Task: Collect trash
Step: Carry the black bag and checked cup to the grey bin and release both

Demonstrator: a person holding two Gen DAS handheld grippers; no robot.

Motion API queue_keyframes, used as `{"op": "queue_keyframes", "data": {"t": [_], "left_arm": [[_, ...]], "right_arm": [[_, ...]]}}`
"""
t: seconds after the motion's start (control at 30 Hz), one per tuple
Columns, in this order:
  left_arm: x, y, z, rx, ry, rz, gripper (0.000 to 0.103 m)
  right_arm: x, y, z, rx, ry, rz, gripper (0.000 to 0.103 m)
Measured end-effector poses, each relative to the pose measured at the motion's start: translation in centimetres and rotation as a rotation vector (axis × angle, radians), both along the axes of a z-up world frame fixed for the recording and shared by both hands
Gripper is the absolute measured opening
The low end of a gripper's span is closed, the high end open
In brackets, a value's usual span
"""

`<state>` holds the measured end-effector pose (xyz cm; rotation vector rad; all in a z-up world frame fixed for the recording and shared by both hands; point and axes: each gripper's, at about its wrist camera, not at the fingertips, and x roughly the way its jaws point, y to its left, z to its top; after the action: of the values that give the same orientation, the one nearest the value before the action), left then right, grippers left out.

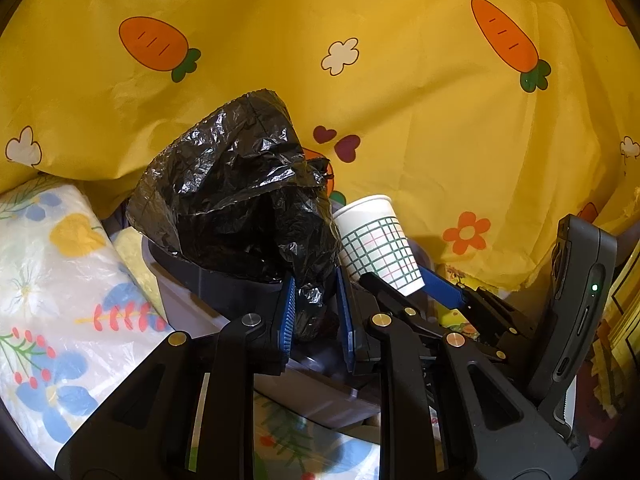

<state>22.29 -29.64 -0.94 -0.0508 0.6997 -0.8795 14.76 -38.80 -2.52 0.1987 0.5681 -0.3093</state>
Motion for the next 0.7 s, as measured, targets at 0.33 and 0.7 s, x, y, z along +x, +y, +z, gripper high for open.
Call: {"op": "queue_keyframes", "data": {"t": [0.33,0.7], "left_arm": [[-0.4,3.4,0.6,-0.014,-0.053,0.145,0.083],[-1.9,5.9,0.9,0.004,-0.073,0.201,0.086]], "right_arm": [[-0.1,0.0,-0.2,-0.010,-0.002,-0.005,0.067],[-1.2,0.7,0.1,-0.029,-0.016,-0.014,0.071]]}}
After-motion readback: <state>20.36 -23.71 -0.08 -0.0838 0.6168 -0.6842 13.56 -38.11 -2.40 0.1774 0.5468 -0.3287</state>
